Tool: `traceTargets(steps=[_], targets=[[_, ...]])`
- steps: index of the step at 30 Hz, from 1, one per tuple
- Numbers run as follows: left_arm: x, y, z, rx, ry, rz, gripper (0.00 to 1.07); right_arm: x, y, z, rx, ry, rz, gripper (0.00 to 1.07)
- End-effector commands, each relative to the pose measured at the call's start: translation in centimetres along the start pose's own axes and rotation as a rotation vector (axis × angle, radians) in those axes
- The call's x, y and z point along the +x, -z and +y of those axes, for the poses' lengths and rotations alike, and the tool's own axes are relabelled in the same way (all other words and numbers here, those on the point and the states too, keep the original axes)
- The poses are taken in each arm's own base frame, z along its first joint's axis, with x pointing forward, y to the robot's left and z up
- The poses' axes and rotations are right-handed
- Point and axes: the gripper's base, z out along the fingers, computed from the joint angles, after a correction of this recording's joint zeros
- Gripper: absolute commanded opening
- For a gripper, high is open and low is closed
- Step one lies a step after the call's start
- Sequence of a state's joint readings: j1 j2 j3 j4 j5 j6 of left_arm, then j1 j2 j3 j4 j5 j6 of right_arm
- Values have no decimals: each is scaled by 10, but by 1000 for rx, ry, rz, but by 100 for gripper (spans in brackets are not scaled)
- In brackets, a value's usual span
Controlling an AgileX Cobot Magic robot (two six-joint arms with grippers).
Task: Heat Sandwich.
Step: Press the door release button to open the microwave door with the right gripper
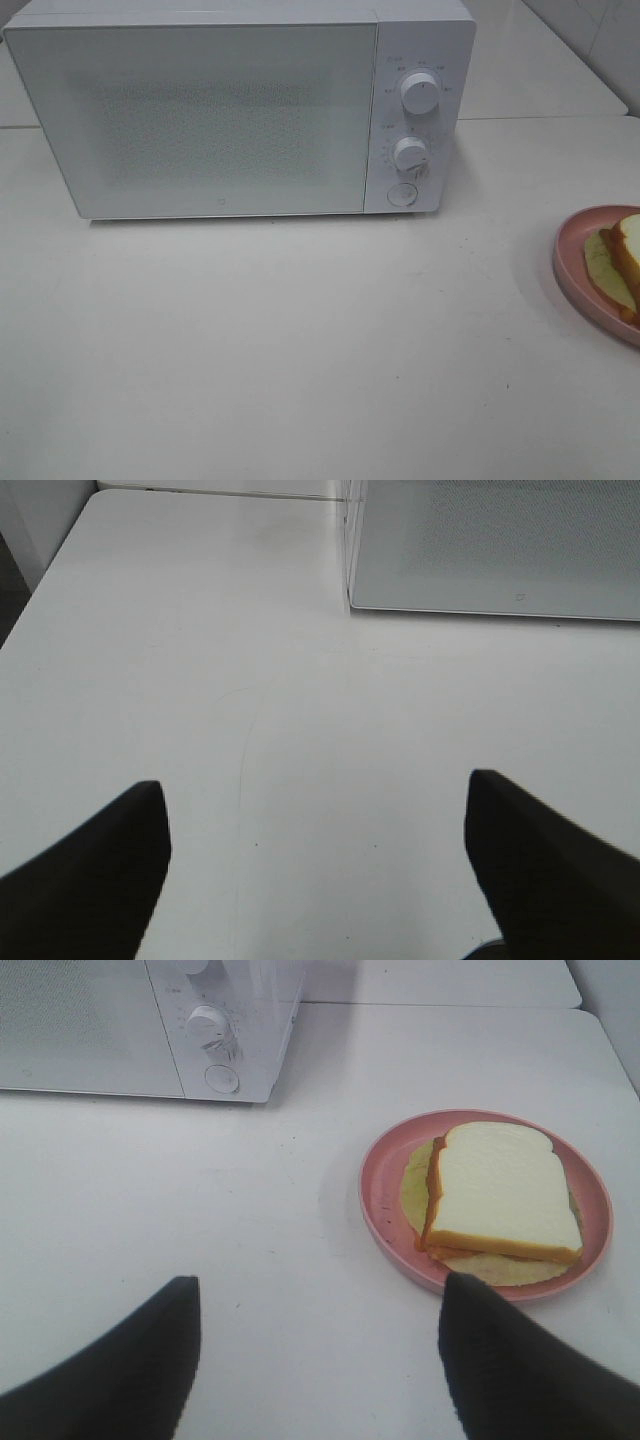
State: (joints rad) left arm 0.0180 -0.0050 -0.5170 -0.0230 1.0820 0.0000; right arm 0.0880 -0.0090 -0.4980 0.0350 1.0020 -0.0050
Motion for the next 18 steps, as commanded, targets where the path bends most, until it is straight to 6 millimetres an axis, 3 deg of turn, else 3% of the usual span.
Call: traceTargets(steps=[1, 18], targets=[[1, 2, 0, 7, -1, -28, 76, 2, 2, 0, -4, 5, -27, 67], [1, 2, 0, 7, -1, -28, 76, 2, 2, 0, -4, 5, -27, 67]])
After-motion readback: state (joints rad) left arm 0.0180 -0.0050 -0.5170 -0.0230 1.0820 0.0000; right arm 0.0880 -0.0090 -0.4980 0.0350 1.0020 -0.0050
